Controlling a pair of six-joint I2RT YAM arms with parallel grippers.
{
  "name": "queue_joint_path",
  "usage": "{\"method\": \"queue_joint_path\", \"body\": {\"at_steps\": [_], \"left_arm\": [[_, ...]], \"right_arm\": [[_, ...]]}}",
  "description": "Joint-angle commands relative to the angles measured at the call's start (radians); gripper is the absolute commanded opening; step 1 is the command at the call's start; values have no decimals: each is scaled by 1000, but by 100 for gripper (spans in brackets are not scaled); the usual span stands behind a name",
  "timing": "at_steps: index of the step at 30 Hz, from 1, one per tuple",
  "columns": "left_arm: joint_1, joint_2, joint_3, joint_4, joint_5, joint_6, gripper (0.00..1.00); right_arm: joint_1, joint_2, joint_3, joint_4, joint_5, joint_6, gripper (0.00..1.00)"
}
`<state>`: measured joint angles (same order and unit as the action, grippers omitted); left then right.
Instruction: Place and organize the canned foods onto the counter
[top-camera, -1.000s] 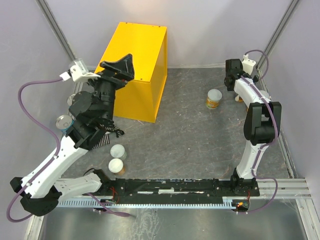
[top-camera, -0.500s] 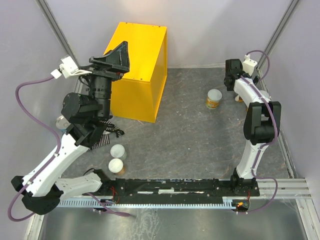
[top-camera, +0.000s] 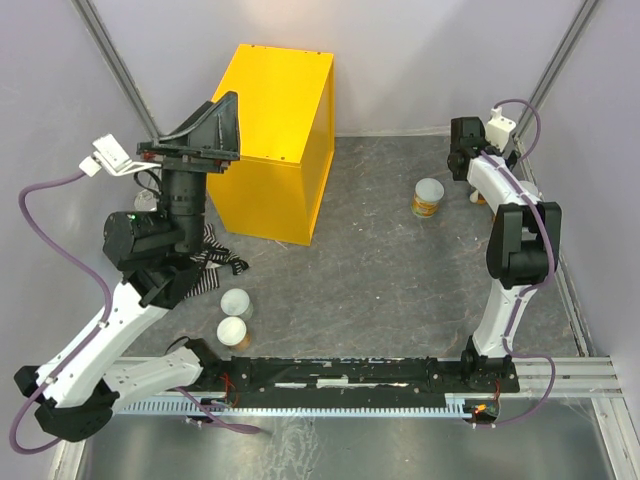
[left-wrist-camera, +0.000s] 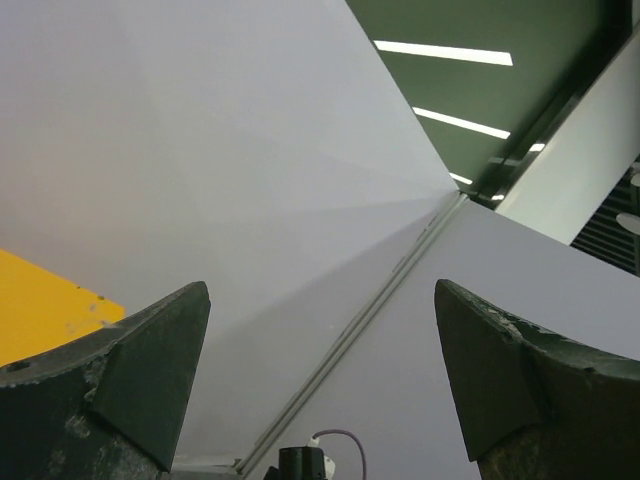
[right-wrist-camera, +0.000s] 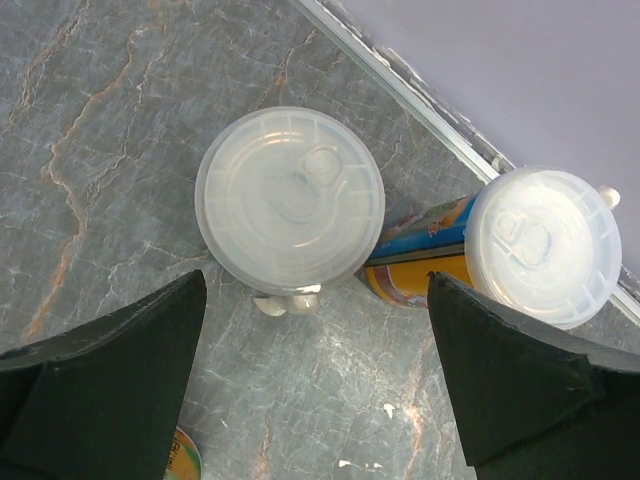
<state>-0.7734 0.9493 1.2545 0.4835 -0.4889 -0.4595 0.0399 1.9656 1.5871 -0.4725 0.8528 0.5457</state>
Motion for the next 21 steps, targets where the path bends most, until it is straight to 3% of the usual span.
{"method": "queue_joint_path", "body": {"at_steps": [1,9,21], "left_arm": [[5,-38,-72,34,-102,89,99],[4,-75,-240,-16,-198,101,99],[3,-107,-356,-29,-208,115,99]], "right_arm": [[0,31,63,29,43,19,100],[1,70,110,31,41,28,100],[0,155,227,-57,88,91,100]]}}
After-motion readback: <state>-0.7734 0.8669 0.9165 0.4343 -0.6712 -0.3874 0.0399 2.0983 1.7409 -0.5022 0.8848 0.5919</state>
